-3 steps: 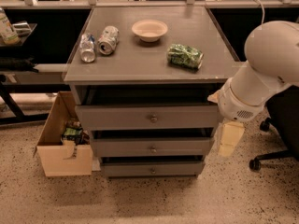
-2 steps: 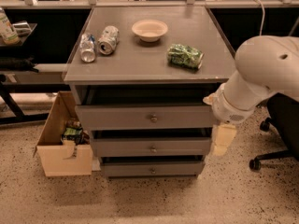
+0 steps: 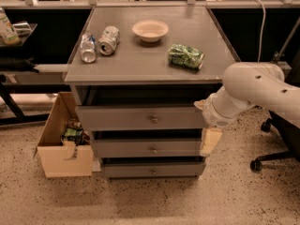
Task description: Open top drawer
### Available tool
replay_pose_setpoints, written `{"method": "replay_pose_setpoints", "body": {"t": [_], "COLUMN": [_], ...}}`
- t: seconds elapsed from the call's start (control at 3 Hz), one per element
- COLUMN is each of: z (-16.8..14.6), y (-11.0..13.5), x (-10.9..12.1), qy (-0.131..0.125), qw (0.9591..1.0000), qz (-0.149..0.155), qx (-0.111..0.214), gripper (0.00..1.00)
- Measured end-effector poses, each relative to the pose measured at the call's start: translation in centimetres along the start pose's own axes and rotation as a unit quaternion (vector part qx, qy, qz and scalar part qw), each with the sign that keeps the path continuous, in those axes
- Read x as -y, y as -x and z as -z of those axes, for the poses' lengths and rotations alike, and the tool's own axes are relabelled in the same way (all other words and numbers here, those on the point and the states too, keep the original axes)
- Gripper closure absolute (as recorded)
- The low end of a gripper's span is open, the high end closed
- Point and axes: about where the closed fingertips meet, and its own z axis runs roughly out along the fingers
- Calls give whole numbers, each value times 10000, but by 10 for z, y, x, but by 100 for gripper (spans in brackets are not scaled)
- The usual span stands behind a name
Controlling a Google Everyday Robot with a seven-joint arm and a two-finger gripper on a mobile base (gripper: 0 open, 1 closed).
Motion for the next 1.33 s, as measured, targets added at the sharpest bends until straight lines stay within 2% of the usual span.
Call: {"method": "replay_pose_setpoints", "body": {"t": [0.33, 0.67, 1.33], "z": [-30, -46, -78], "y": [-6, -10, -17], "x": [24, 44, 72], "qy": [-55, -59, 116], "qw": [9999, 9998, 9996], "qz": [-25, -84, -172], "qx": [118, 188, 181], "gripper": [0, 0, 0]}}
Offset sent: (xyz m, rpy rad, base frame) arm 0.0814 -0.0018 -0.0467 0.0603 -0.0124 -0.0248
